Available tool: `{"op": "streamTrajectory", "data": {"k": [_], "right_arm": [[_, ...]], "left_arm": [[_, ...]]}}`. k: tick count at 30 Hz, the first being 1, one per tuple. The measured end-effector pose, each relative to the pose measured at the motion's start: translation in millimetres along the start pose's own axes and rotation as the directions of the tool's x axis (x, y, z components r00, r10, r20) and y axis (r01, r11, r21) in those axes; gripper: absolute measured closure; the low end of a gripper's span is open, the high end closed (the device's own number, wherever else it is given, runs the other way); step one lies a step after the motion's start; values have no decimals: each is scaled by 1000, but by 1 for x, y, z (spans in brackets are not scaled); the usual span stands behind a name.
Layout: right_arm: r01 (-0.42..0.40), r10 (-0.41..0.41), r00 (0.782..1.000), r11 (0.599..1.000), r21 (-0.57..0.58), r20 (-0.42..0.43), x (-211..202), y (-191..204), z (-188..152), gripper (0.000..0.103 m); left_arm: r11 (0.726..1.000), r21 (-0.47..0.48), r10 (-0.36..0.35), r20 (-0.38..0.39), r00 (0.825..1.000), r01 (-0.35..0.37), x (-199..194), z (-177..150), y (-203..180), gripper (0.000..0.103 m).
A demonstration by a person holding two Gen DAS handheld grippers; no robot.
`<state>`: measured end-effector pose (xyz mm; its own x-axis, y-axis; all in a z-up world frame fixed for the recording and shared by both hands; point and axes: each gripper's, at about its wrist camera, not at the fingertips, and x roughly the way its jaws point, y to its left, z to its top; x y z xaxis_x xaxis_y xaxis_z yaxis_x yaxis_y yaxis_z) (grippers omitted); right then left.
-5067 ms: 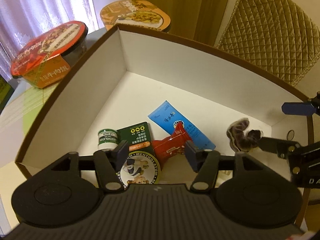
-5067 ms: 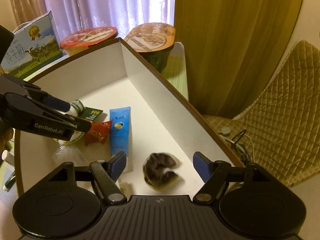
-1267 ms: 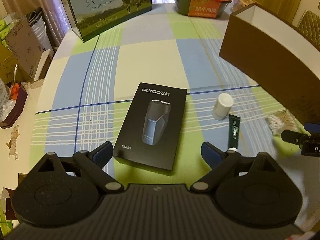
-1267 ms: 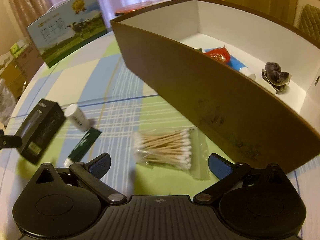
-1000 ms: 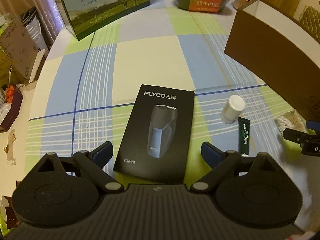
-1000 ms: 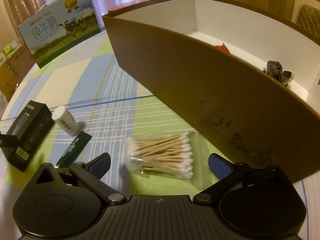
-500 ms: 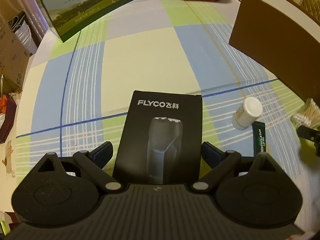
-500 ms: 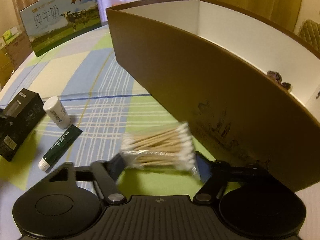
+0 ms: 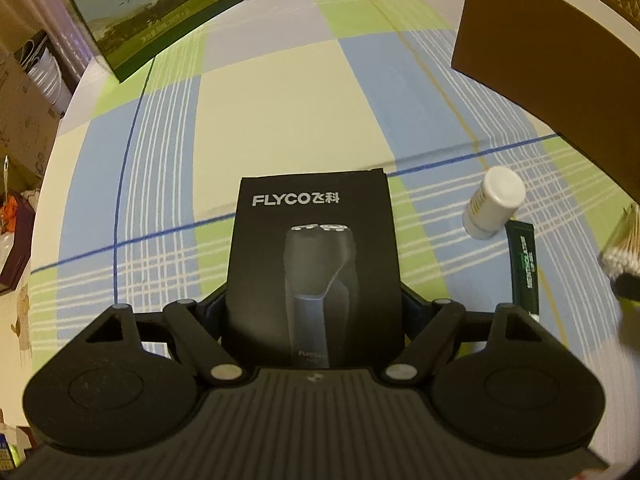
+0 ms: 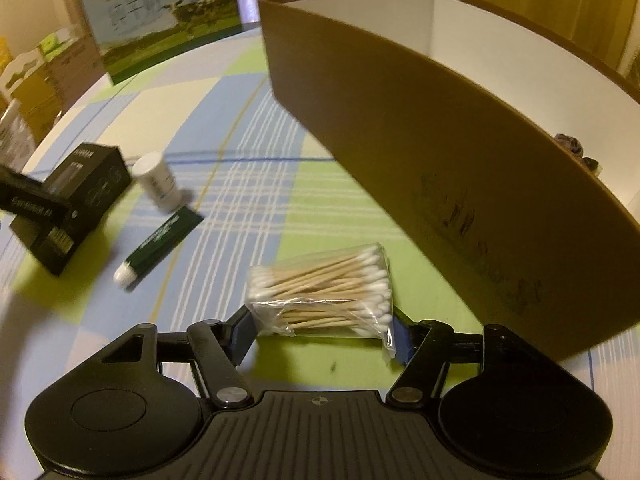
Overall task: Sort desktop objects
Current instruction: 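Grasp black FLYCO shaver box with left tool while right tool reaches cotton swab bag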
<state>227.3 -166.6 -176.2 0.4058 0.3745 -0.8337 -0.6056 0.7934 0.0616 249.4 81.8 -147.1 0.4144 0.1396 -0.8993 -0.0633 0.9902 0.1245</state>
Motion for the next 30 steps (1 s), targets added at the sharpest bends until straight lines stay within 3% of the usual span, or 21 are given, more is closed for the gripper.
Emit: {"op": "streamTrajectory", "data": {"k": [6,16,18,20,30], "right_arm": [[-29,28,999,999,-29,-27,-10,-2,-12,40],[-42,37,998,994,-103,-52,-31,-7,-42,38],[-42,37,998,994,-100,-54,-31,-7,-45,30],[-29,24,998,996,-81,-59,-30,-8,-46,16],[-25,23,999,998,-58,-39,-23,-7,-38,12]], "left_arm": [[1000,1,-4,-21,1000,4,-11,-15,-6,25],[999,16,-29,-103,994,31,-40,-72,-23,25],[999,26,-17,-94,995,19,-39,-73,-25,23],[1000,19,-10,-87,996,12,-37,-67,-27,21],[1000,-27,-9,-58,998,7,-25,-49,-26,24]]}}
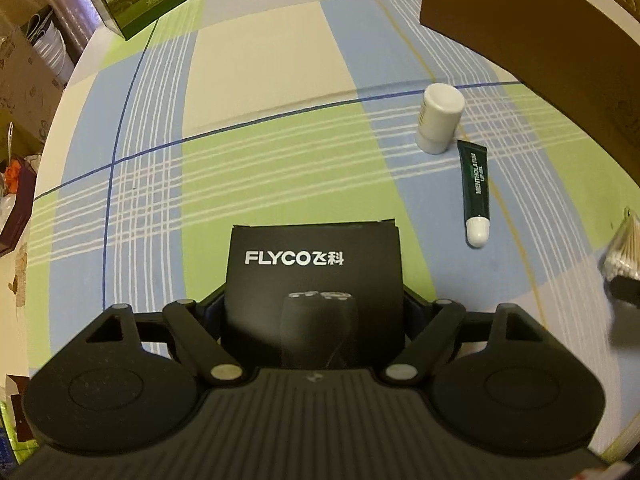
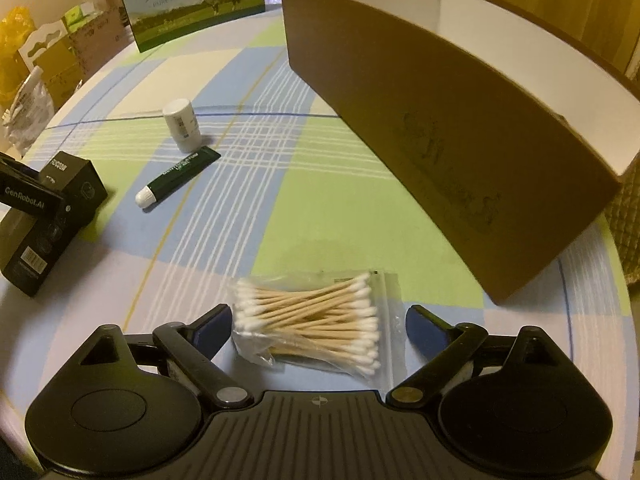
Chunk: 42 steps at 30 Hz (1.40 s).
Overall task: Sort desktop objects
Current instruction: 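Grasp black FLYCO shaver box with left tool while right tool reaches cotton swab bag, then lift and carry shaver box in left tool and cotton swab bag in right tool into brown box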
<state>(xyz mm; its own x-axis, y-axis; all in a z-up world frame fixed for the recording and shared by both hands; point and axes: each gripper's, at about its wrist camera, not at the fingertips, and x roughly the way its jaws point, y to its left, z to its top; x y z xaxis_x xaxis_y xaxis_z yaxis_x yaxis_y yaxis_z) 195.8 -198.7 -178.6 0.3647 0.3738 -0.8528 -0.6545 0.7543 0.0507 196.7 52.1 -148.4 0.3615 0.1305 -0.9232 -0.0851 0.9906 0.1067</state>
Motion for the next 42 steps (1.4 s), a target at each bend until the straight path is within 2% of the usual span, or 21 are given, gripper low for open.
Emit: {"op": "streamTrajectory", "data": {"k": [1,3,4,5,11,16,25,32,42], "right_arm": [[-2,2,1000,1000,6,1,1,0,0,13],[4,-4,1000,1000,10,1,2,1,1,21],[15,-15,1000,1000,-7,10,1,3,1,31],[22,-22,1000,999,-26,14,1,6,1,34],[25,-25,1000,999,-45,12,-3,10,-2,35],[-7,7,1000,999,-45,14,-13,12,-3,35],[-71,73,996,996,-45,52,-40,13,2,35],[-102,107,991,993,-65,82,-62,12,8,35],[-94,105,980,993,-70,167,-99,-15,24,35]], "left_arm": [[1000,5,4,5,1000,-4,-1,-1,-1,25],[1000,14,6,10,1000,-6,-2,-4,-3,25],[1000,12,3,10,1000,-3,-3,-6,-2,25],[1000,8,0,9,1000,0,-4,-8,-2,25],[1000,-14,-9,6,1000,9,-13,-21,-1,27],[1000,-21,-16,8,1000,17,-24,-30,-3,27],[998,-13,-58,86,995,59,-66,-31,-11,27],[993,17,-120,177,977,119,-100,-12,-29,27],[977,95,-212,278,937,193,-130,28,-68,27]]}}
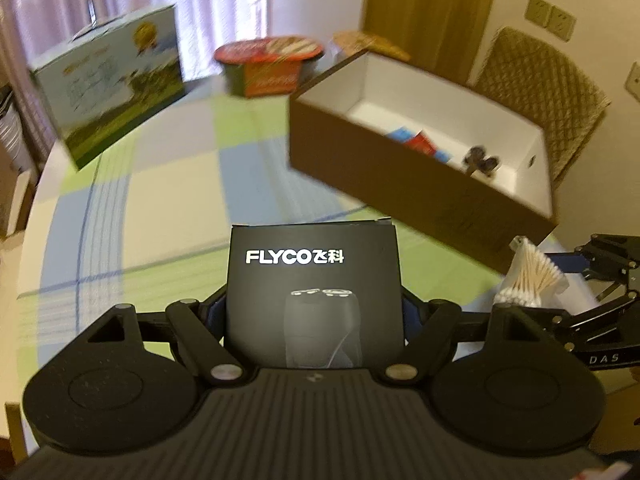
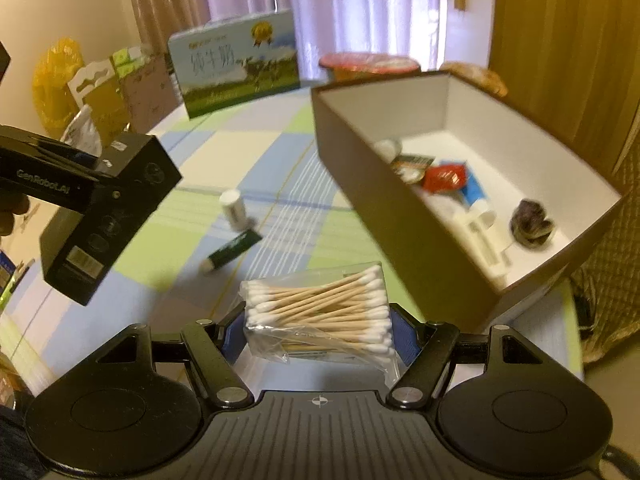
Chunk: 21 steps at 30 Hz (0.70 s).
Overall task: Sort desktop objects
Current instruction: 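Lift and carry shaver box in left tool and cotton swab bag in right tool into brown box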
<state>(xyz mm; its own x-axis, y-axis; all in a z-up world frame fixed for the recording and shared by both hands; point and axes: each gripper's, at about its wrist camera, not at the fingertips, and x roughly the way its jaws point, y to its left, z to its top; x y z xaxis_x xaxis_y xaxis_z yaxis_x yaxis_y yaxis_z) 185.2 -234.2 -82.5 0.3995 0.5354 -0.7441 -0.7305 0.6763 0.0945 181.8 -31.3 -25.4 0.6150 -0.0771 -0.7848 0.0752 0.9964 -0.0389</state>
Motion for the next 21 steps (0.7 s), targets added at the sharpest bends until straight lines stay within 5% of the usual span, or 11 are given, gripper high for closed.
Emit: {"op": "streamTrajectory", "data": {"k": [11,21], "right_arm": [[23,-25,995,999,23,97,-32,-62,41,34],[69,-73,988,997,35,138,-15,-127,88,34]], "left_arm": [[995,64,-77,96,992,71,13,65,-46,27],[987,98,-137,139,981,124,51,146,-82,27]]}}
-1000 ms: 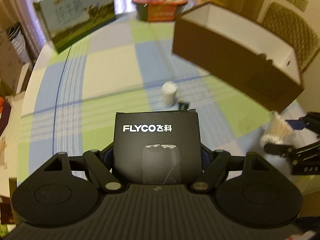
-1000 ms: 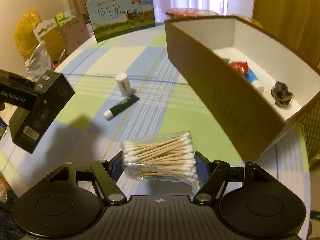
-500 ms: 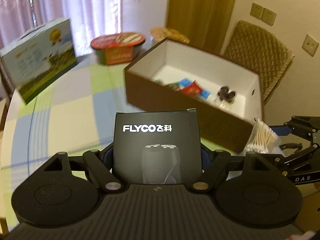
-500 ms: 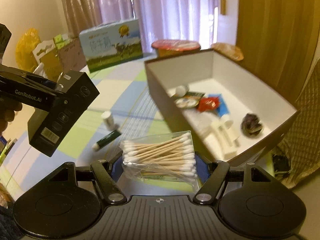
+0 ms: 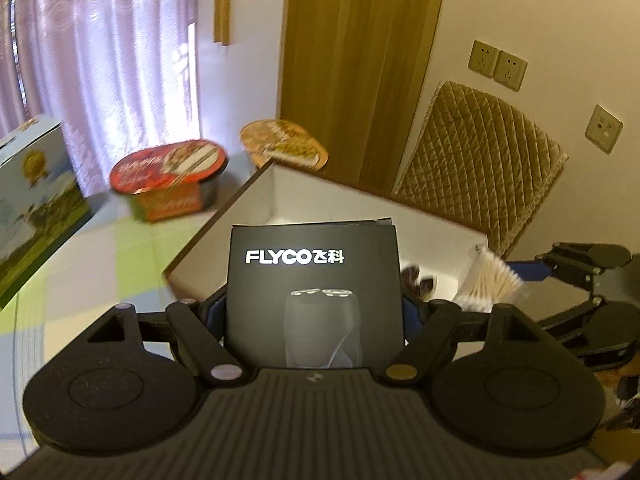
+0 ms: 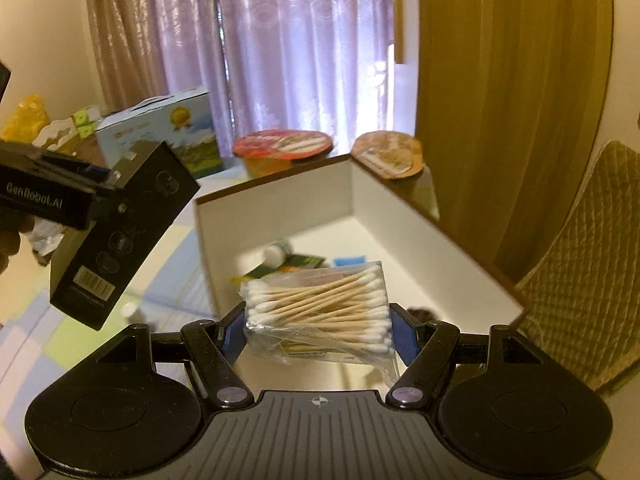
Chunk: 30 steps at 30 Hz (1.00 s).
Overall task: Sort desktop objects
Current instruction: 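Lift and carry shaver box in left tool and cotton swab bag in right tool into brown box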
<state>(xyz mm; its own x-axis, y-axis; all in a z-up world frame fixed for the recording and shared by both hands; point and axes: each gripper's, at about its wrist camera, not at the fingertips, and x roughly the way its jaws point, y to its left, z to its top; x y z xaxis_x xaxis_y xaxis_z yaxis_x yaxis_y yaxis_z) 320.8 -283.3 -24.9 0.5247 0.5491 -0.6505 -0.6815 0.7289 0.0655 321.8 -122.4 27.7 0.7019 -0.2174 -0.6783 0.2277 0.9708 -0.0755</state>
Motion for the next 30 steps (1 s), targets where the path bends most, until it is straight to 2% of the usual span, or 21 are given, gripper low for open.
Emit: {"op": "streamTrajectory", "data": {"k": [5,10,14,19,23,30], "right_arm": [[8,-8,1000,1000,-9,-13,31,-25,15,34],[7,-9,999,999,-46,-43,60,-43,27,34],[34,-41,990,998,-54,-136,92,-56,32,34],[91,-85,966,996,16,-245,123,-69,35,34],[143,-111,954,985,99,-277,133,-76,35,35],[215,-145,944,952,219,-296,146,-80,40,35]], "left_arm": [[999,31,12,-48,999,-11,53,33,-8,27],[999,30,22,-136,990,-18,110,50,-7,27],[999,41,44,-211,977,-36,154,58,-6,27],[996,60,73,-282,957,-59,199,61,-2,27],[992,92,105,-304,947,-80,224,62,1,27],[992,101,99,-322,942,-70,248,62,3,27]]}}
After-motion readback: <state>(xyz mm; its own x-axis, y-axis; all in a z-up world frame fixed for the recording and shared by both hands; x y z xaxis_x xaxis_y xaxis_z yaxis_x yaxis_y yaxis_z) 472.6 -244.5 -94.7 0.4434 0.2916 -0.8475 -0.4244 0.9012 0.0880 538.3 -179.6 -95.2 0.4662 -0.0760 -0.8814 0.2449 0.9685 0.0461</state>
